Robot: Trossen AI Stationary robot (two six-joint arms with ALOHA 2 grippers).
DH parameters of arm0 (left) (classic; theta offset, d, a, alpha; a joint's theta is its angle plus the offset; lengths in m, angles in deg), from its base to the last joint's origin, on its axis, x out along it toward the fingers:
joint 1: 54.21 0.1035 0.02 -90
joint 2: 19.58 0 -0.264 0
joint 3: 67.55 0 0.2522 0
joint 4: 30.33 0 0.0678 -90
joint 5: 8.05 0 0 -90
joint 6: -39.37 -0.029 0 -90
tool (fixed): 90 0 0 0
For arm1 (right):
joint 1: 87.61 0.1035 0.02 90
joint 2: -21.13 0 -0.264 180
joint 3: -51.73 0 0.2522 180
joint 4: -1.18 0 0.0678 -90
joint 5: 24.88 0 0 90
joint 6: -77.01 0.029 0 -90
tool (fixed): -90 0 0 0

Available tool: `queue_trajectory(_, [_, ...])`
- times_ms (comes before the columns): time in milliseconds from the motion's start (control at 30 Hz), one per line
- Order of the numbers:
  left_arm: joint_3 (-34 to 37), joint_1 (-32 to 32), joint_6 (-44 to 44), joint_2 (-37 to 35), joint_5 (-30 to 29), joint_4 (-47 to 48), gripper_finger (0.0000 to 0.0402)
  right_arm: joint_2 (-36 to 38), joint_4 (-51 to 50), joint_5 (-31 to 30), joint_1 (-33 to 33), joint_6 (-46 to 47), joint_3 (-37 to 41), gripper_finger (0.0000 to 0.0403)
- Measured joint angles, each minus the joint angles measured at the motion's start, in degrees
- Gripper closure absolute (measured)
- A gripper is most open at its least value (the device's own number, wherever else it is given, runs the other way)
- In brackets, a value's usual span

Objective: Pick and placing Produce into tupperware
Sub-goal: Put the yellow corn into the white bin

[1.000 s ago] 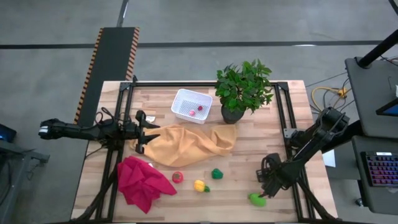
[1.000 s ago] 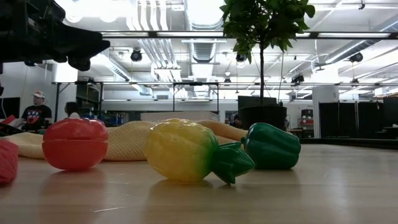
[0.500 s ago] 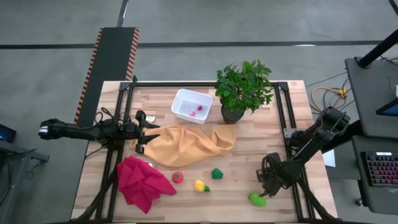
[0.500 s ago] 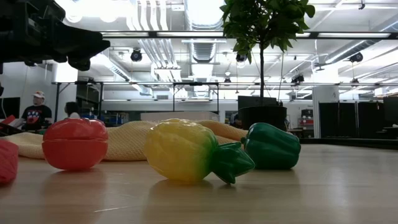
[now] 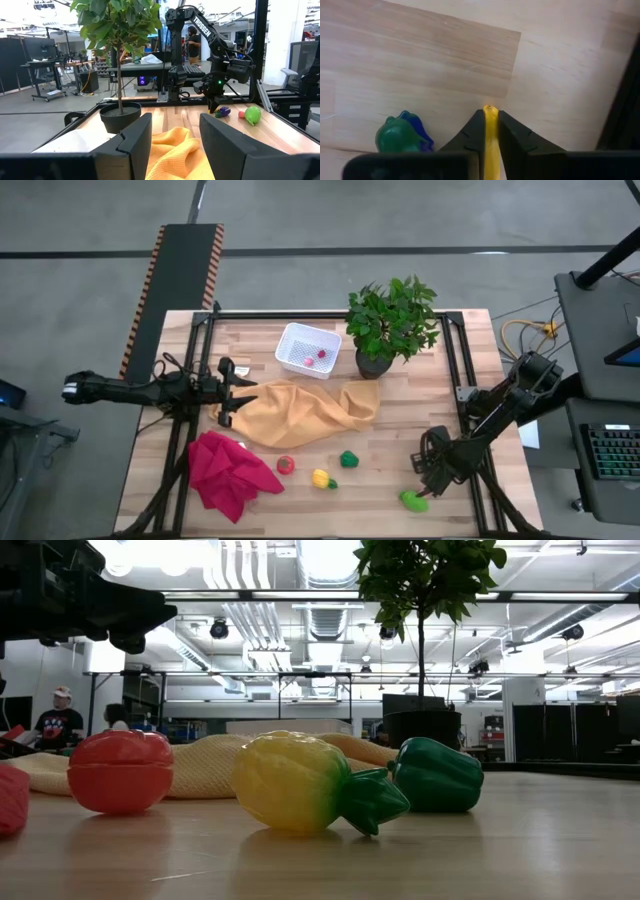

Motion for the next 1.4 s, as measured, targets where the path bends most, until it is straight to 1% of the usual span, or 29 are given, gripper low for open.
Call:
queue_trajectory(267, [0.0, 0.0, 0.0, 0.0, 0.0, 0.0, 0.0249, 0.0, -0.4, 0.1, 0.0, -1.1, 0.0, 0.0383])
queue_trajectory(533, [0.0, 0.0, 0.0, 0.0, 0.0, 0.0, 0.0249, 0.5, -1.4, -6.7, -0.7, -2.2, 0.3, 0.0385])
queue_trajectory(700, [0.0, 0.0, 0.0, 0.0, 0.0, -0.2, 0.0249, 1.7, -1.8, -14.3, -0.8, -2.2, 0.3, 0.0385])
queue_trajectory(900, [0.0, 0.0, 0.0, 0.0, 0.0, -0.3, 0.0249, 4.1, -1.9, -28.1, -0.9, -3.7, -0.1, 0.0385])
queue_trajectory(1067, [0.0, 0.0, 0.0, -0.1, 0.0, -0.4, 0.0249, 5.9, -1.6, -37.8, -1.0, -7.3, -0.8, 0.0385])
queue_trajectory(1267, [0.0, 0.0, 0.0, 0.0, 0.0, -1.8, 0.0249, 8.2, 2.4, -48.8, -1.1, -18.5, -2.3, 0.0385])
queue_trajectory(1400, [0.0, 0.0, 0.0, 0.0, 0.0, -2.1, 0.0249, 9.1, 7.9, -51.6, -2.0, -29.1, -2.9, 0.0385])
